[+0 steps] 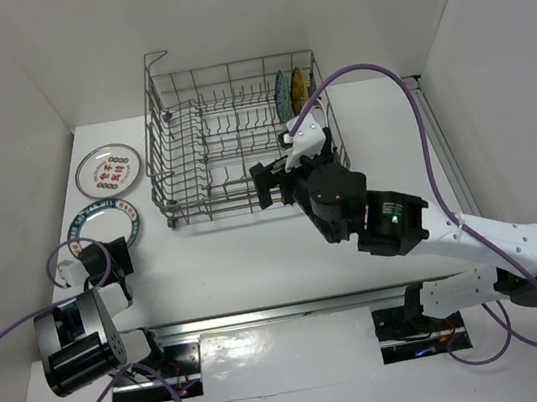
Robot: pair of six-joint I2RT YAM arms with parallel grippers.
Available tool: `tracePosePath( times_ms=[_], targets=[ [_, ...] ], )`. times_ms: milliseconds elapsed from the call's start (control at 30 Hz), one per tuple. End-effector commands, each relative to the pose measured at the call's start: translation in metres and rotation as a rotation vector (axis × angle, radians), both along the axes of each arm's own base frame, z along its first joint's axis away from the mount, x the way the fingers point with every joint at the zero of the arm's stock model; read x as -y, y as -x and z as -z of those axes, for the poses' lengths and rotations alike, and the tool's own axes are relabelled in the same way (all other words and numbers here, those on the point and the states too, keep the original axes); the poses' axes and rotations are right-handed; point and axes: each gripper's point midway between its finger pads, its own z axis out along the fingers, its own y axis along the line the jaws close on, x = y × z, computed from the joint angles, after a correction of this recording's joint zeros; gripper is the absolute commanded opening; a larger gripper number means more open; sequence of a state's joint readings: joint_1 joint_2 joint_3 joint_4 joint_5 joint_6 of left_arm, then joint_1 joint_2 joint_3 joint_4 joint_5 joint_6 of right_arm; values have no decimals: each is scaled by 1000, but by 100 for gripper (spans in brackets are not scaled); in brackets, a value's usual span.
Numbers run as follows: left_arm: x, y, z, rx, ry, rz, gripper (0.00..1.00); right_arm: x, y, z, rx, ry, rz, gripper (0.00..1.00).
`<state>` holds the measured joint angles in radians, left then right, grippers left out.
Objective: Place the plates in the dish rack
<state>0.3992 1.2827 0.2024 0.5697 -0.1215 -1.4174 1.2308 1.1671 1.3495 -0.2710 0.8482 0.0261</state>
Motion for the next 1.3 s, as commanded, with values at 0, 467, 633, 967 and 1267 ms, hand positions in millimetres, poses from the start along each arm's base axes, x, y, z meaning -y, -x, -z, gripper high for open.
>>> tracePosePath(
  times_ms=[0, 467, 633, 967, 1267],
  targets=[
    [6, 19, 31, -150, 49, 10, 58, 2, 4, -18, 33, -67, -14, 100],
    [-3, 29, 32, -192, 89, -37, 3, 8, 10, -29, 45, -123, -44, 100],
    [-2, 31, 34, -210, 122, -31, 0, 7, 10, -27, 46, -123, -44, 100],
    [-15, 24, -28, -261, -156, 58, 0, 4, 10, -24, 41, -95, -53, 100],
    [-13, 29, -135, -171, -374, -10, 0, 4, 13, -24, 34, -95, -62, 100]
  ],
)
